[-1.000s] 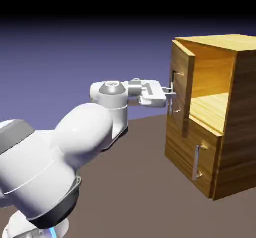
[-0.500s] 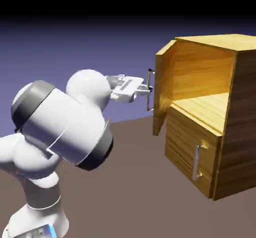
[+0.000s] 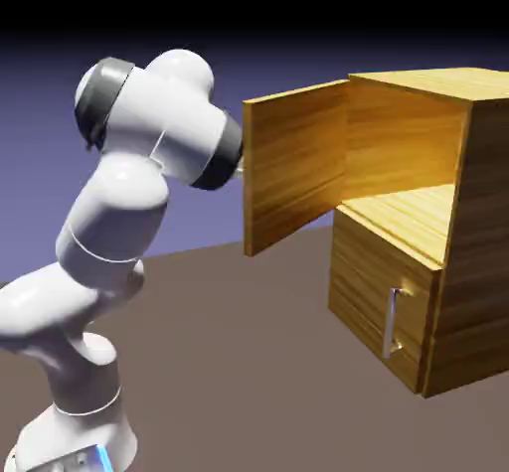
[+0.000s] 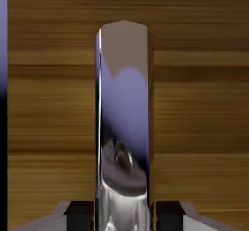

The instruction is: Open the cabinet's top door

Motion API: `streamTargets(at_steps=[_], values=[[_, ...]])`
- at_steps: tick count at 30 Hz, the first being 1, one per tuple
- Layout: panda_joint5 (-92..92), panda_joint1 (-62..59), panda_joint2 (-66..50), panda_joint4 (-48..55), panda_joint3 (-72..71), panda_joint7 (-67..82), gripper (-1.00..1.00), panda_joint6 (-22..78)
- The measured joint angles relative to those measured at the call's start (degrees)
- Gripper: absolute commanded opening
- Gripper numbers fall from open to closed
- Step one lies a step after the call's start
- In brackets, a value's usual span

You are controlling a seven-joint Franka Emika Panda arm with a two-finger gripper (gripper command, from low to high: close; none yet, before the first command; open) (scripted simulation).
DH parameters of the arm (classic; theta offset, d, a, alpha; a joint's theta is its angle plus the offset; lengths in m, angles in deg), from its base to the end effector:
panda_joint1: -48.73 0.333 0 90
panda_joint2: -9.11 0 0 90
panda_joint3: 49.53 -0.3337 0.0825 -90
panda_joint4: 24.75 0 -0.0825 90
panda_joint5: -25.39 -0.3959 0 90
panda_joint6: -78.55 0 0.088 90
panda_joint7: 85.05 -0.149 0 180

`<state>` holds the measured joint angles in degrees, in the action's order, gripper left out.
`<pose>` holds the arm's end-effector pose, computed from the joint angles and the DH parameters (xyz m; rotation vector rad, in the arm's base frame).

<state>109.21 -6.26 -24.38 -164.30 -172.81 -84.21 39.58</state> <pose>0.3227 0.2029 0.4651 1.2663 0.9374 -0.2326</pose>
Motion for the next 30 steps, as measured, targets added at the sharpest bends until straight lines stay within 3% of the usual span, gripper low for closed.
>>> streamTargets(at_steps=[14, 23, 30], values=[[-21.1, 13.2, 29.1, 16.4, 18.0, 0.1, -1.0, -10.4], [-31.7, 3.8, 47.8, 23.0, 15.0, 7.3, -1.0, -18.1], [-40.8, -7.5, 62.3, 34.5, 9.4, 14.0, -1.0, -16.9]])
